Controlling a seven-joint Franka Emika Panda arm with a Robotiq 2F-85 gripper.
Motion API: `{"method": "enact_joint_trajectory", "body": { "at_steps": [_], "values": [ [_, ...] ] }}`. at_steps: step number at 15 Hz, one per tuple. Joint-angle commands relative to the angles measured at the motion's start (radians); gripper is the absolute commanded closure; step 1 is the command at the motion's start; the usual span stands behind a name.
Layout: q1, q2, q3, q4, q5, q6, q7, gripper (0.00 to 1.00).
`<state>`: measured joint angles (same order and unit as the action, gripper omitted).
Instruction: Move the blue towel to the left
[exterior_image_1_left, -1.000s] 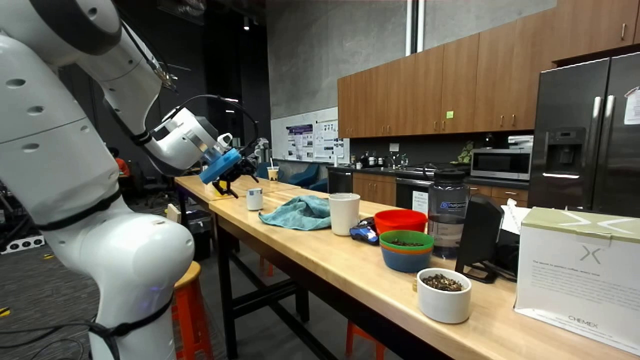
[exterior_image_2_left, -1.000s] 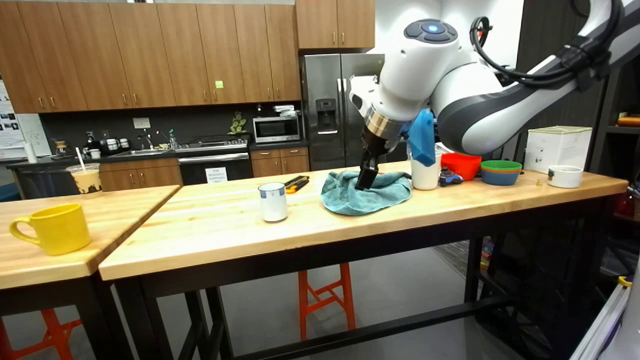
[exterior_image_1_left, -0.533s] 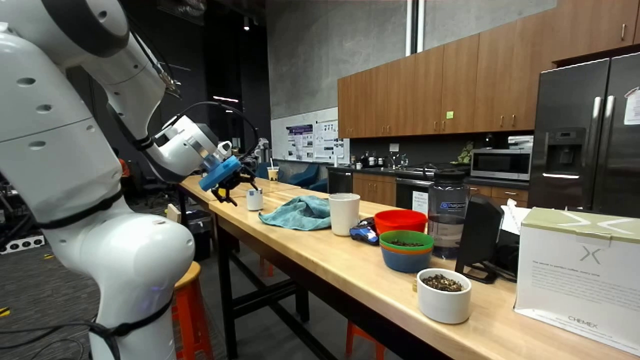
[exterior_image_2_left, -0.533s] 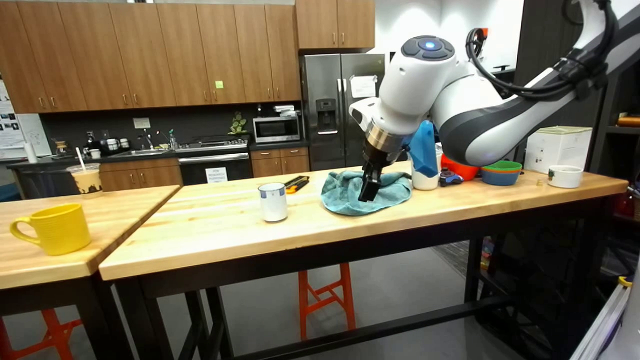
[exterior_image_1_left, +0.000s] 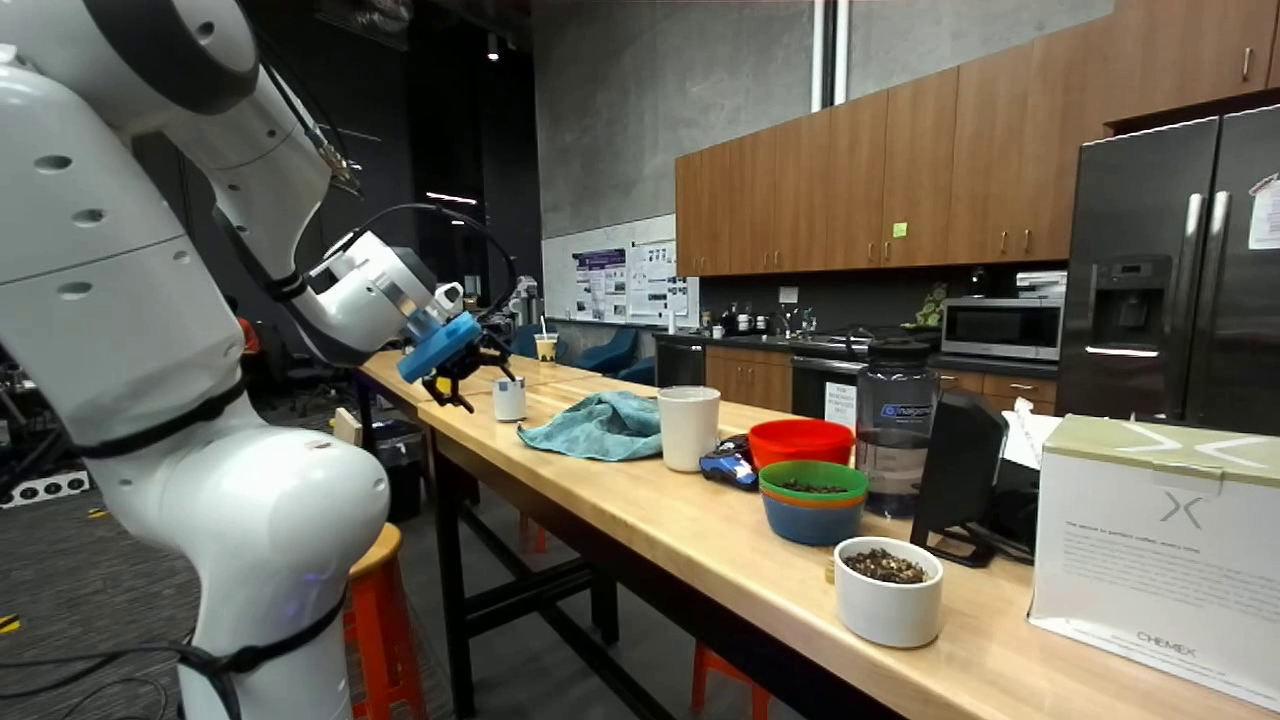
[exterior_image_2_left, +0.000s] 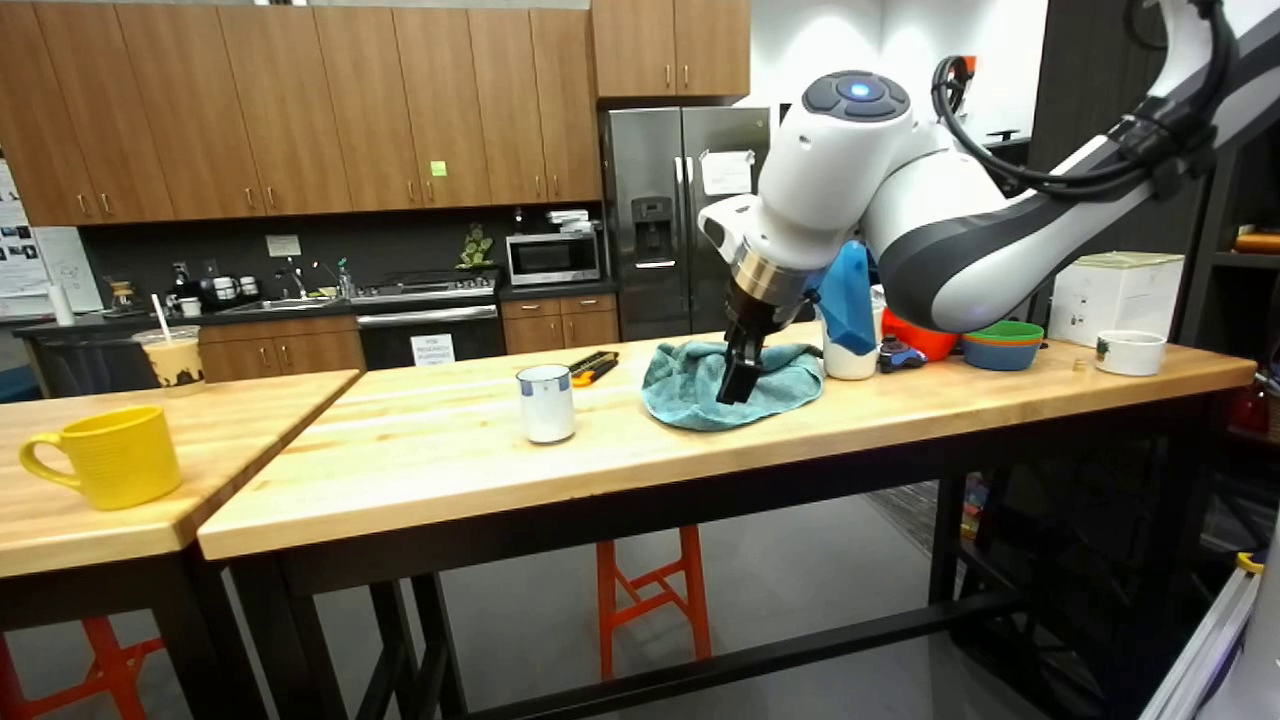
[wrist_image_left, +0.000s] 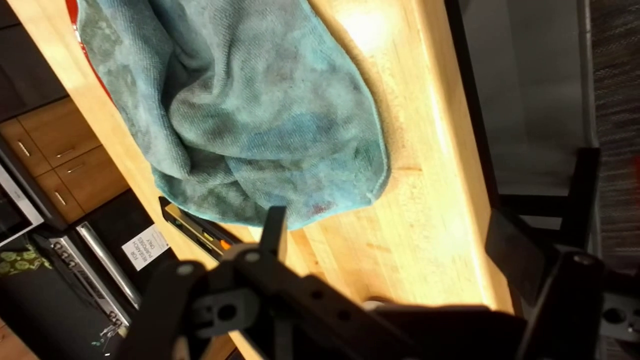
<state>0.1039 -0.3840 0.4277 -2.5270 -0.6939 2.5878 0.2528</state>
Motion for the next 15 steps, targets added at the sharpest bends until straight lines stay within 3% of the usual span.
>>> {"method": "enact_joint_trajectory", "body": {
  "at_steps": [1, 4, 10, 15],
  "values": [
    [0.002, 0.015, -0.002, -0.01, -0.035, 0.012, 0.042, 0.0],
    [-0.016, 0.032, 0.01, -0.002, -0.086, 0.025, 0.095, 0.0],
    [-0.132, 0.055, 0.088, 0.03, -0.359, 0.065, 0.337, 0.0],
    [-0.141, 0.107, 0.104, 0.057, -0.417, 0.062, 0.397, 0.0]
  ]
}}
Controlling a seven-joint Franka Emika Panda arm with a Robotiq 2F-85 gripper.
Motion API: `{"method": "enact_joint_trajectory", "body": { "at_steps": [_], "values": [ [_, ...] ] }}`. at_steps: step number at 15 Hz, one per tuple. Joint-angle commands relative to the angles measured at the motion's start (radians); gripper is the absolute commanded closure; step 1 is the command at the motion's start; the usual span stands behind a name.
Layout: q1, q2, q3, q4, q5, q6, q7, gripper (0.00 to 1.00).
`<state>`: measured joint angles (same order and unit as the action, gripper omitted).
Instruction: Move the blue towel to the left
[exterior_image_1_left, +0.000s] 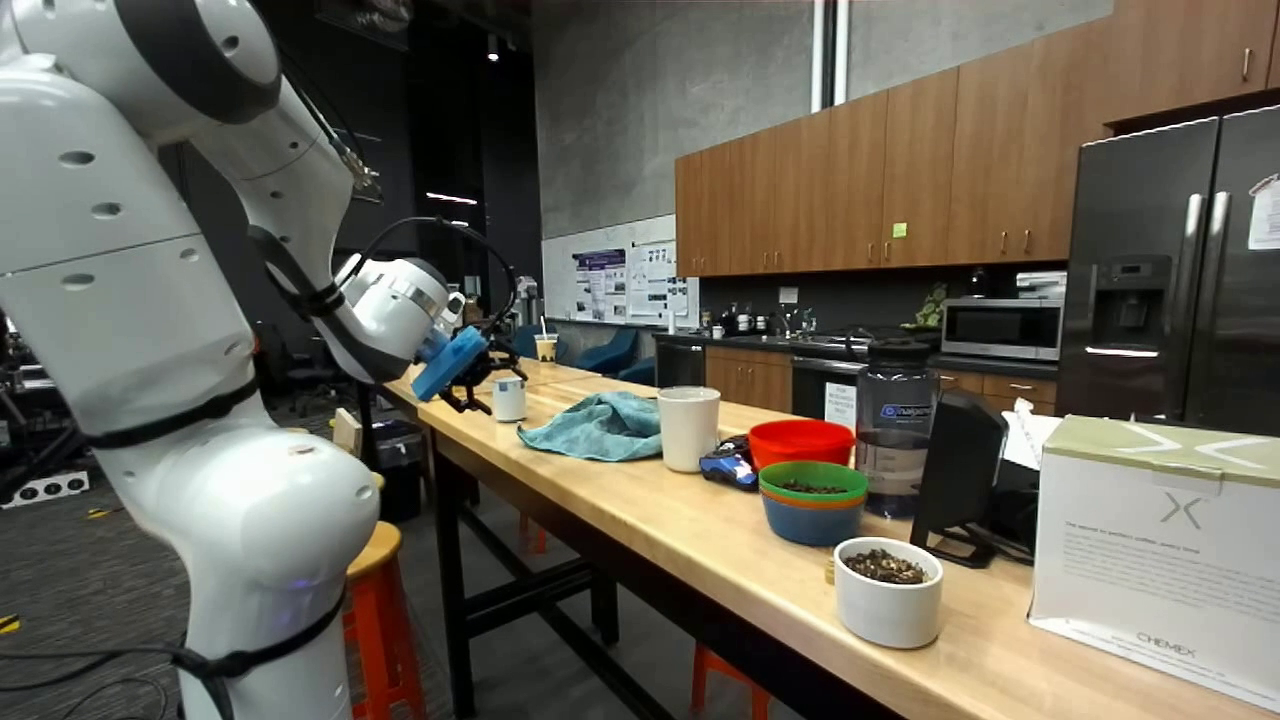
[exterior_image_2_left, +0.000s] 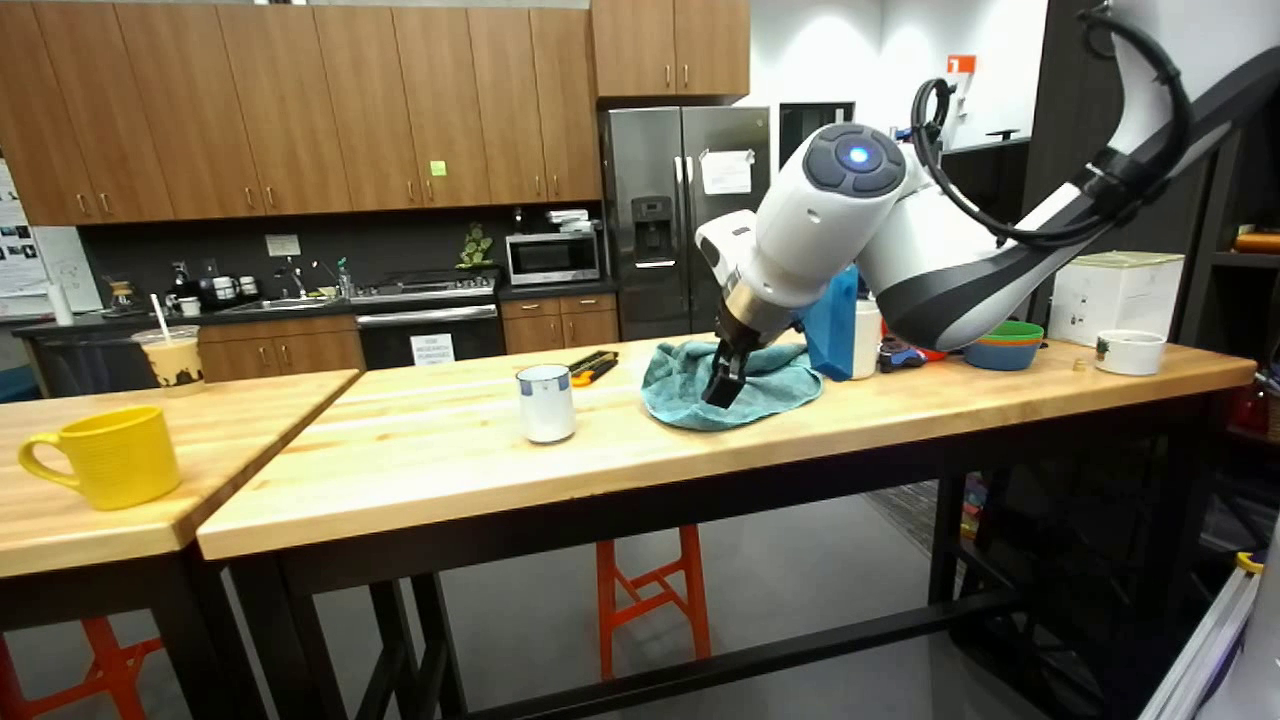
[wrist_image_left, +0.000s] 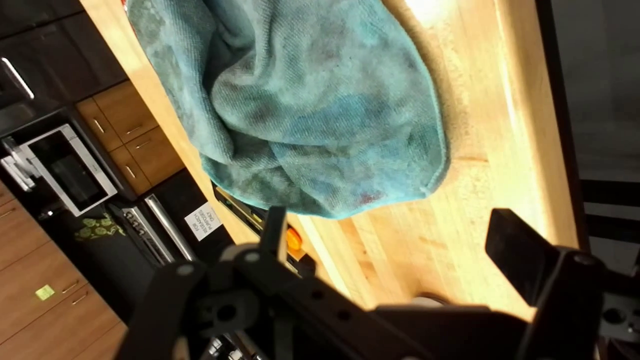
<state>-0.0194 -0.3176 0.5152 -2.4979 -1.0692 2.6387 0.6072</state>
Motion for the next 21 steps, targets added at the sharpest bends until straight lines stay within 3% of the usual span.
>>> {"method": "enact_joint_trajectory", "body": {
  "at_steps": [1, 8, 15, 16, 21],
  "values": [
    [-0.022, 0.051, 0.027, 0.033, -0.063, 0.004, 0.07, 0.0],
    [-0.045, 0.115, 0.081, 0.055, -0.309, -0.053, 0.303, 0.0],
    [-0.034, 0.166, 0.088, 0.066, -0.387, -0.105, 0.378, 0.0],
    [0.079, 0.185, -0.016, 0.067, -0.397, -0.131, 0.378, 0.0],
    [0.191, 0.21, -0.117, 0.058, -0.406, -0.172, 0.378, 0.0]
  ]
}}
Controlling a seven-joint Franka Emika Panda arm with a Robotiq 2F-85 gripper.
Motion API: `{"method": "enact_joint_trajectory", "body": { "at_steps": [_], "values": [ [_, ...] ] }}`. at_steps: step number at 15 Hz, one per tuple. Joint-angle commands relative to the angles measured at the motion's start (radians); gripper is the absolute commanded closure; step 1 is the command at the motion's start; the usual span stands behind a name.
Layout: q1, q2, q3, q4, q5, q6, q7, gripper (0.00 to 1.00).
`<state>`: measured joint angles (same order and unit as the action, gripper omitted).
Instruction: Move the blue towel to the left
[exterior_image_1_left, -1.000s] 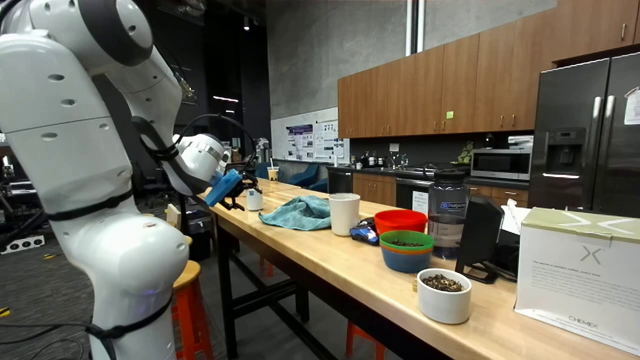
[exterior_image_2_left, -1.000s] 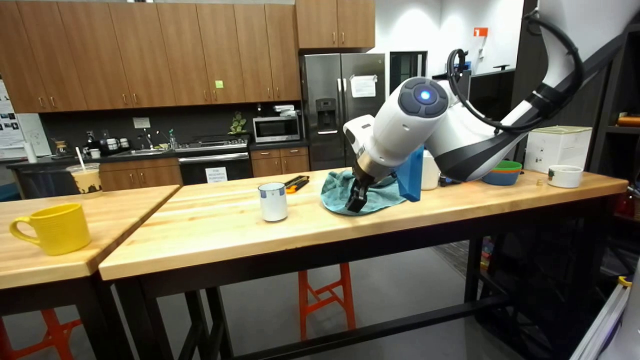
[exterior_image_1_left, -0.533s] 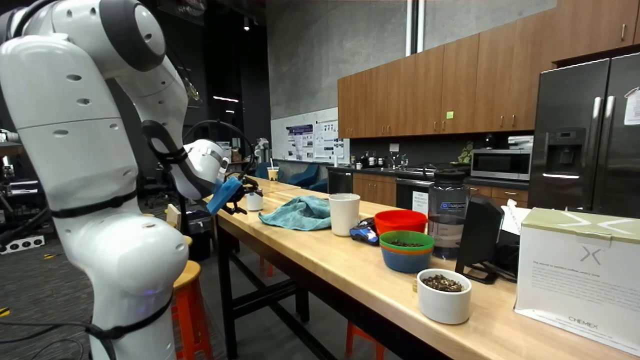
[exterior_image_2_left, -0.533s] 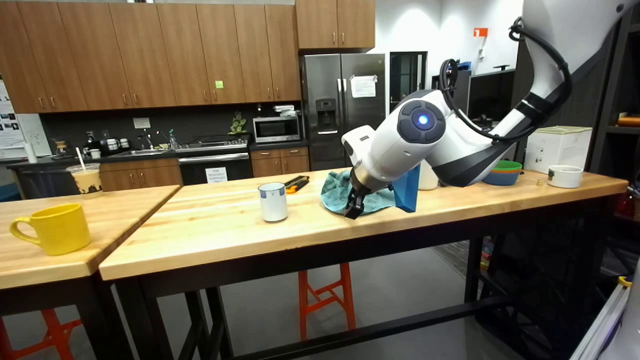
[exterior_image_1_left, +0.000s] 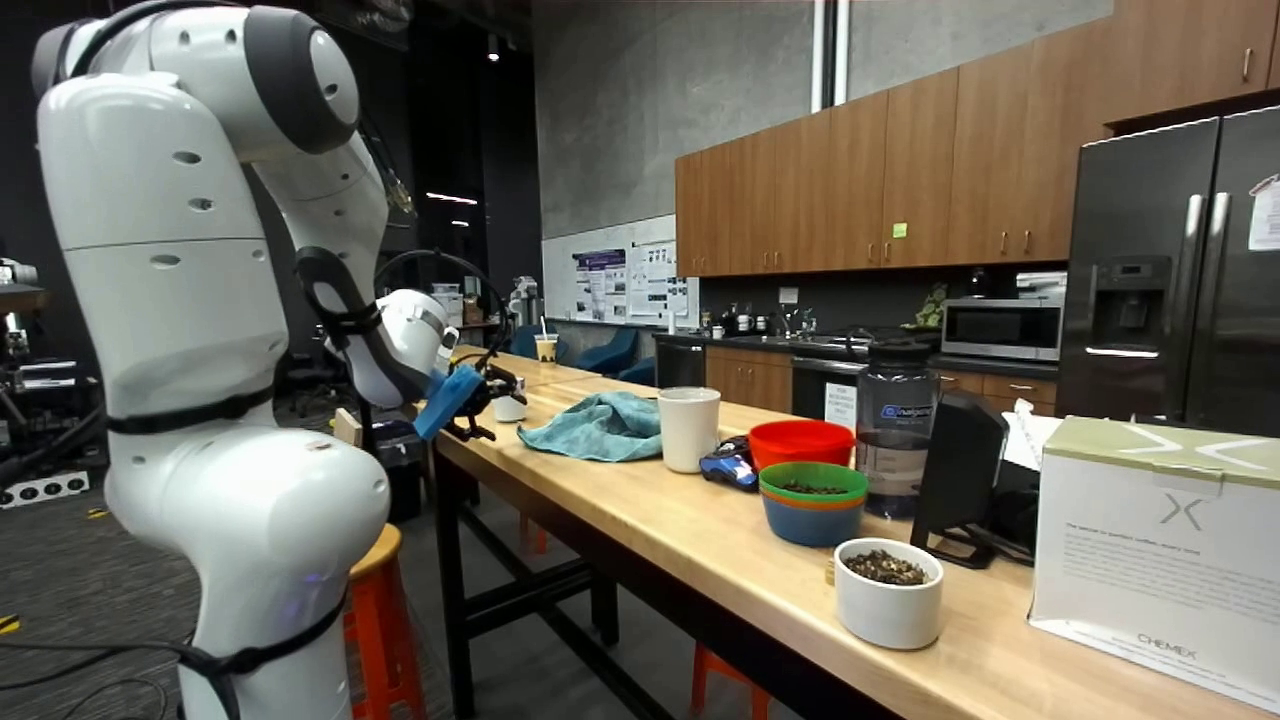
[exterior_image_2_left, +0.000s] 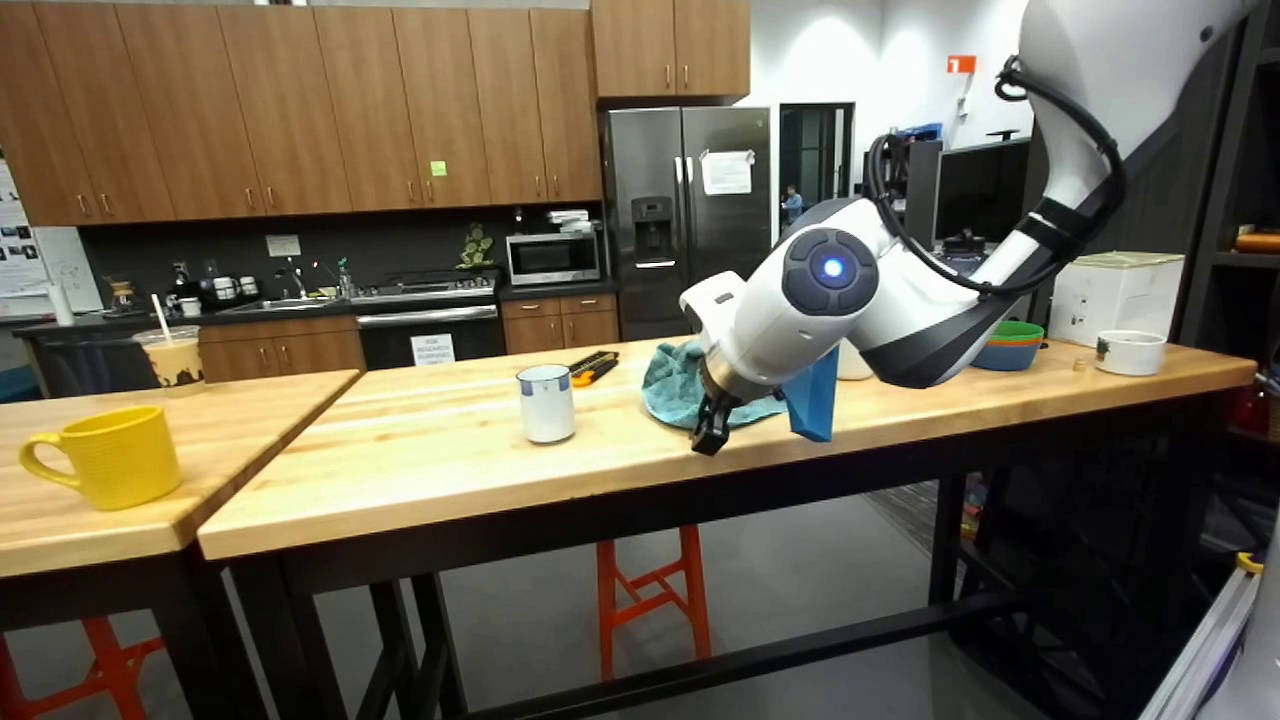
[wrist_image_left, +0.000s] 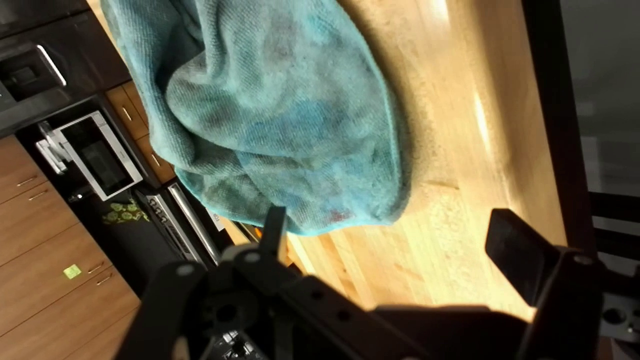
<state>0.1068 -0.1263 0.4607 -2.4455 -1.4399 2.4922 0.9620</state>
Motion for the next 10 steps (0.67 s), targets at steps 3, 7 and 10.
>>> {"method": "enact_joint_trajectory", "body": {
  "at_steps": [3, 7, 10],
  "values": [
    [0.1, 0.028, -0.099, 0.009, -0.049, -0.039, 0.035, 0.0],
    [0.12, 0.032, -0.127, 0.021, -0.105, -0.055, 0.061, 0.0],
    [0.125, 0.045, -0.141, 0.04, -0.152, -0.06, 0.084, 0.0]
  ]
}}
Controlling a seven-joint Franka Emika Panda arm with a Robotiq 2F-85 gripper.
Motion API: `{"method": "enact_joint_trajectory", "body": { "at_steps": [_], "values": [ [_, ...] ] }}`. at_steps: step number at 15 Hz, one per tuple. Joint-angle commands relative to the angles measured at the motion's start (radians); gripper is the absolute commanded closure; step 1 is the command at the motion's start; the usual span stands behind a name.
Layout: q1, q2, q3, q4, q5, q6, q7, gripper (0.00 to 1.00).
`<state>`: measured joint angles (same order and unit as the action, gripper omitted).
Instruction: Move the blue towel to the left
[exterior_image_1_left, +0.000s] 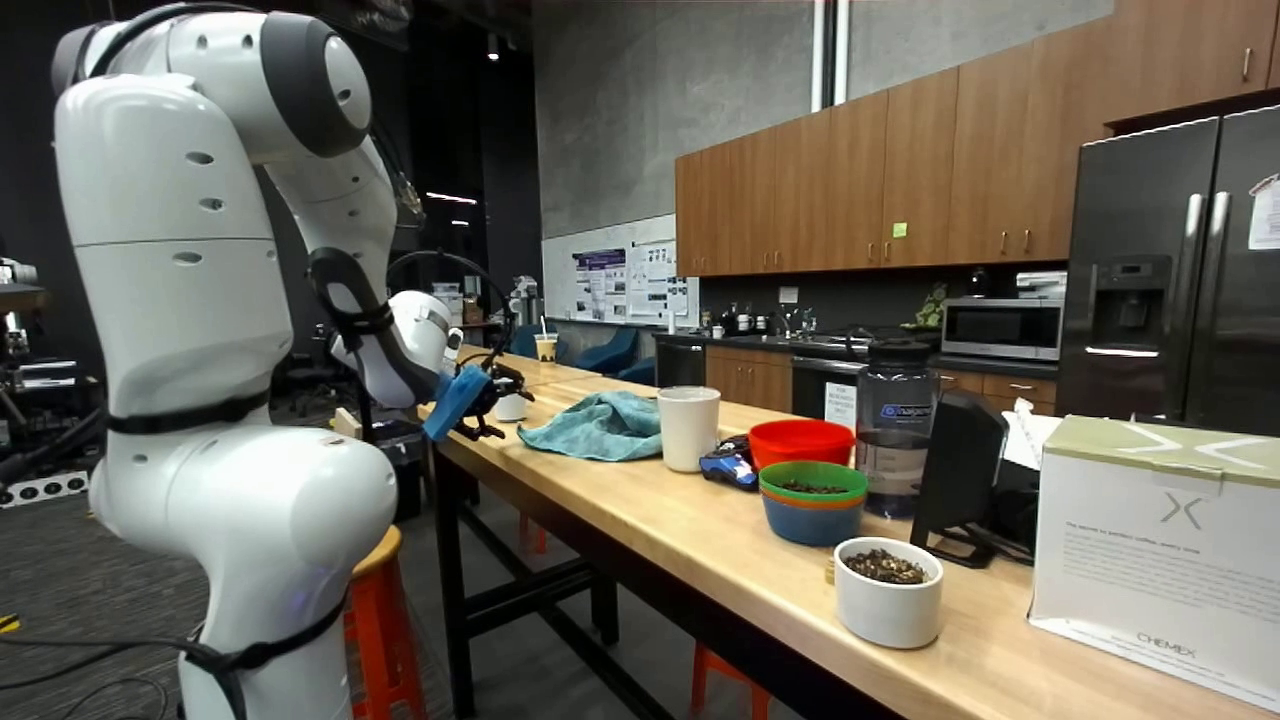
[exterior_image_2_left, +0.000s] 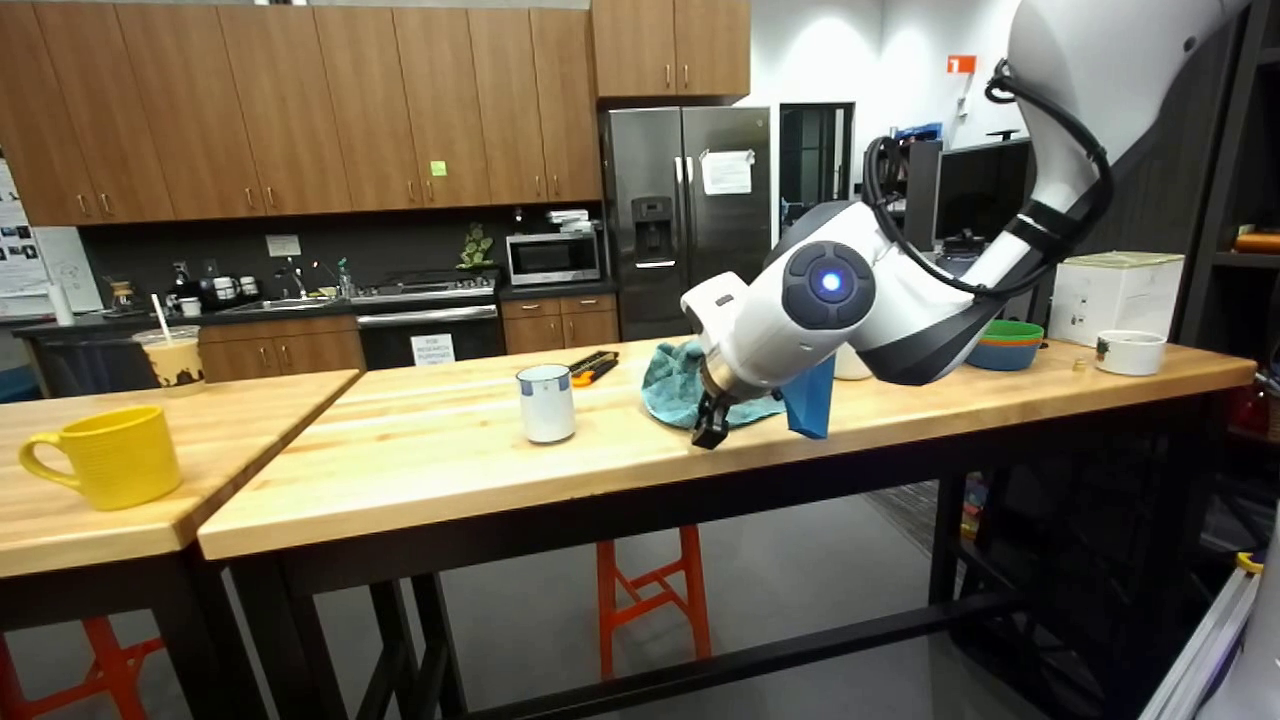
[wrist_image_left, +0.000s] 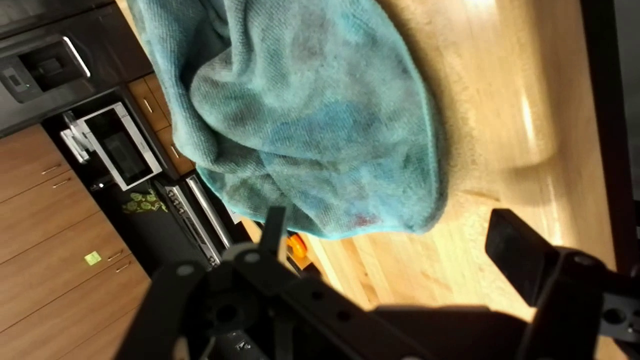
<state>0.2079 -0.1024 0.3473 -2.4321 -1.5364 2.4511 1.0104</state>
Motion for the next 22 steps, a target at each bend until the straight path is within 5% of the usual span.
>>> {"method": "enact_joint_trajectory", "body": {
  "at_steps": [1, 2, 3, 14, 22],
  "values": [
    [0.026, 0.028, -0.031, 0.033, -0.065, -0.019, 0.039, 0.0],
    [0.028, 0.033, -0.034, 0.039, -0.072, -0.017, 0.042, 0.0],
    [0.03, 0.037, -0.036, 0.043, -0.077, -0.015, 0.046, 0.2],
    [0.038, 0.063, -0.044, 0.056, -0.069, 0.006, 0.025, 1.0],
    [0.021, 0.03, -0.075, 0.09, -0.143, 0.05, 0.006, 1.0]
  ]
}}
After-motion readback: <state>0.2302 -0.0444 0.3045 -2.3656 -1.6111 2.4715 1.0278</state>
